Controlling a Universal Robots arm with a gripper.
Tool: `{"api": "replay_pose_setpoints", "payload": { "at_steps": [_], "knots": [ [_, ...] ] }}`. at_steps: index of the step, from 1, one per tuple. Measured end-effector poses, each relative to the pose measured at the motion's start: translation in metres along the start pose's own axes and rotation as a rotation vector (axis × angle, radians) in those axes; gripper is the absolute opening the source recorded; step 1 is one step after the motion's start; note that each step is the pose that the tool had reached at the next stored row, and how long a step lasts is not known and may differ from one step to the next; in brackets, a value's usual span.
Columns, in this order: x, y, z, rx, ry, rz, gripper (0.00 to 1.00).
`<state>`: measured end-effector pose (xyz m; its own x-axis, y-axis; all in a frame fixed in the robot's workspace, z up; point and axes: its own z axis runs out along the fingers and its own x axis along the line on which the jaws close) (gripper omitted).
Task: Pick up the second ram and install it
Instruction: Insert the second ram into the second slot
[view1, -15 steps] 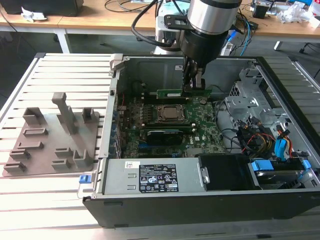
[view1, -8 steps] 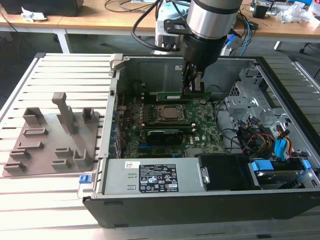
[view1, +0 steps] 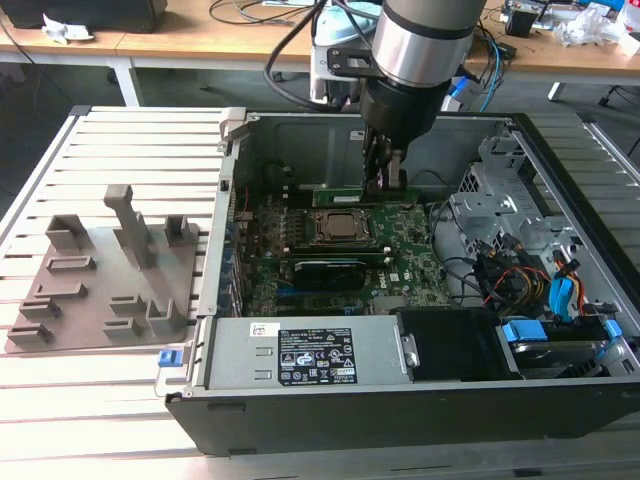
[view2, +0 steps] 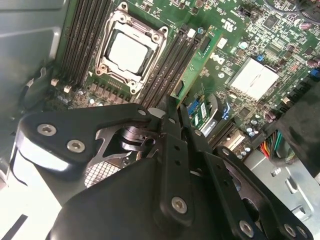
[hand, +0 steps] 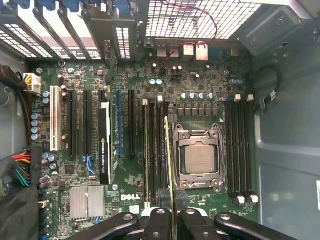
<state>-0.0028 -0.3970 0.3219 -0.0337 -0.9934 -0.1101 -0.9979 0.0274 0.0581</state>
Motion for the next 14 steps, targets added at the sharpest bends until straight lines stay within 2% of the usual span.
{"api": "replay_pose_setpoints", "payload": {
  "at_steps": [14],
  "knots": [
    [0.0015,-0.0008,0.0138,0.0000,0.0006,0.000,0.14]
  ]
}}
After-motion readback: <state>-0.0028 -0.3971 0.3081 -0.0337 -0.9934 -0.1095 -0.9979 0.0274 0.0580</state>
